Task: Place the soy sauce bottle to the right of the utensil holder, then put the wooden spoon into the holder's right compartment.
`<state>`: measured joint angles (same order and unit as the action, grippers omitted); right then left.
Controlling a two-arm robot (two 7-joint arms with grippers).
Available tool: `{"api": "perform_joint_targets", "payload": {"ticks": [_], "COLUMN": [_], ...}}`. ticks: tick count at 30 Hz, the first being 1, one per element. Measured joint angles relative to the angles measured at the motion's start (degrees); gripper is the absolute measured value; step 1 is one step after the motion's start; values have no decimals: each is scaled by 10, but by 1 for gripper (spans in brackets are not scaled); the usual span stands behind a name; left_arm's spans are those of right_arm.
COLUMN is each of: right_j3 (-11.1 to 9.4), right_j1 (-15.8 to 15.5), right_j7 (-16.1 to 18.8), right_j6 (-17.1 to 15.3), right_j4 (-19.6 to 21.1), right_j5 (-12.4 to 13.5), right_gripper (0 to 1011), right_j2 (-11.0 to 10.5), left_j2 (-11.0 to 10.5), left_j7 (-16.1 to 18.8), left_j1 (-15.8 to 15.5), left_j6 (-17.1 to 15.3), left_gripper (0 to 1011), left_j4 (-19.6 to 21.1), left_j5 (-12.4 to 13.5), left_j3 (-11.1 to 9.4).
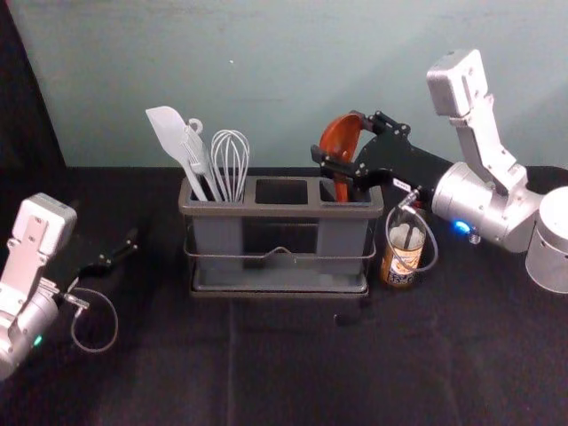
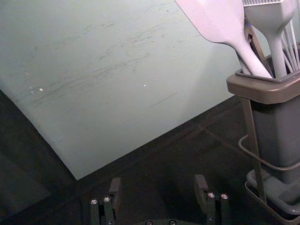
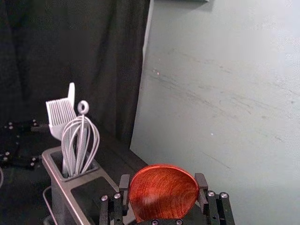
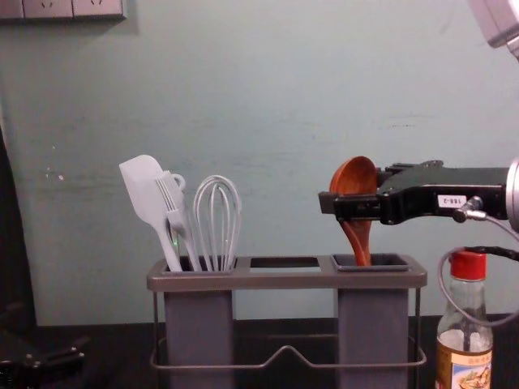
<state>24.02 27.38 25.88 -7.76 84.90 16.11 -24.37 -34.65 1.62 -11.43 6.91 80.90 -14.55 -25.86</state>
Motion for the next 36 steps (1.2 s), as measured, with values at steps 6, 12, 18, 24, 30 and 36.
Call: {"api": "perform_joint_targets", "payload": {"ticks": [6, 12, 18, 24, 30, 36], "right_j3": [2, 2, 2, 1, 1, 0], "right_j1": [-3, -4, -7, -10, -12, -12], "right_j7": [-1, -1, 0, 0, 1, 2], "right_j6": [0, -1, -2, -3, -4, -4], "right_j4": [1, 0, 2, 5, 7, 7], "right_j5": [-7, -11, -15, -17, -18, -18], "right_gripper": [847, 848, 847, 847, 847, 847], "right_j2": [-2, -2, -4, -5, -6, -6], "left_j2": [0, 0, 0, 0, 0, 0], "left_j7": [0, 0, 0, 0, 0, 0], "left_j1": [0, 0, 0, 0, 0, 0], "left_j6": [0, 0, 0, 0, 0, 0], "left_gripper": [1011, 1012, 1012, 1011, 1011, 1011], "left_j4": [0, 0, 0, 0, 0, 0], "left_j5": [0, 0, 0, 0, 0, 0], "left_j3": [0, 0, 0, 0, 0, 0]}}
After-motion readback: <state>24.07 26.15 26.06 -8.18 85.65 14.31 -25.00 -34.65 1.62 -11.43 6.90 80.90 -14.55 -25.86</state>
